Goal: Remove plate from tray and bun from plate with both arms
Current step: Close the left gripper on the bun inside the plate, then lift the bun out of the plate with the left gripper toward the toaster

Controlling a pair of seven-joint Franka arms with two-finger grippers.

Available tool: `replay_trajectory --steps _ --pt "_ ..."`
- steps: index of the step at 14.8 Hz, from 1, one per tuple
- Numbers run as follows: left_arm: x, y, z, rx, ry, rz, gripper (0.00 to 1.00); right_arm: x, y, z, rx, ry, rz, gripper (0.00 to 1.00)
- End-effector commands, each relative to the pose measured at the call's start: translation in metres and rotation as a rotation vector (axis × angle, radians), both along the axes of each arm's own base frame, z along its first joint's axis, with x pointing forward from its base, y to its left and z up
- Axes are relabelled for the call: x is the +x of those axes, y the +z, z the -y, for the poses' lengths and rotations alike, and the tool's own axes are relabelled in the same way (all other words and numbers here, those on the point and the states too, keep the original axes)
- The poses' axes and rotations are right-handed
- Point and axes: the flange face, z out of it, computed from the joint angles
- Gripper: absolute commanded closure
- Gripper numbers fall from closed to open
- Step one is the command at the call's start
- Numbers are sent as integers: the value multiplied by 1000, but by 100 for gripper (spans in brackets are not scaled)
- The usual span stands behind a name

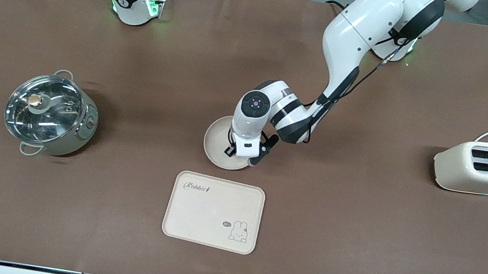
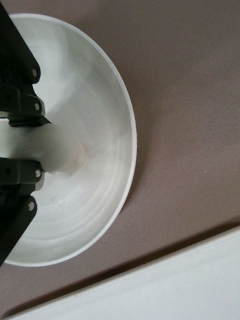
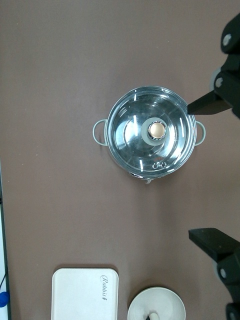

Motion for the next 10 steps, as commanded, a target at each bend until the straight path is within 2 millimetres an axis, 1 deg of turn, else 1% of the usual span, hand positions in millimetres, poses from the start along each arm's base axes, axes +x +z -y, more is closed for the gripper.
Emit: replay_trajectory --steps 1,2,3,5,8,10 --pt "6 52 -9 51 -6 22 75 -3 -5 -7 -7 -1 -2 0" --pt "18 68 -26 85 3 30 75 -2 -5 -8 -6 1 -4 0" --pt "34 87 -50 134 17 37 74 -2 -7 -7 -6 1 -8 0" --pt "50 111 -89 220 -33 6 73 -3 -7 0 -5 1 -6 0" --pt "80 120 -177 291 -109 -87 73 -3 -7 0 -3 -5 -6 0" --pt "100 118 -238 293 -152 -122 73 -3 -9 -6 -5 -16 -17 0"
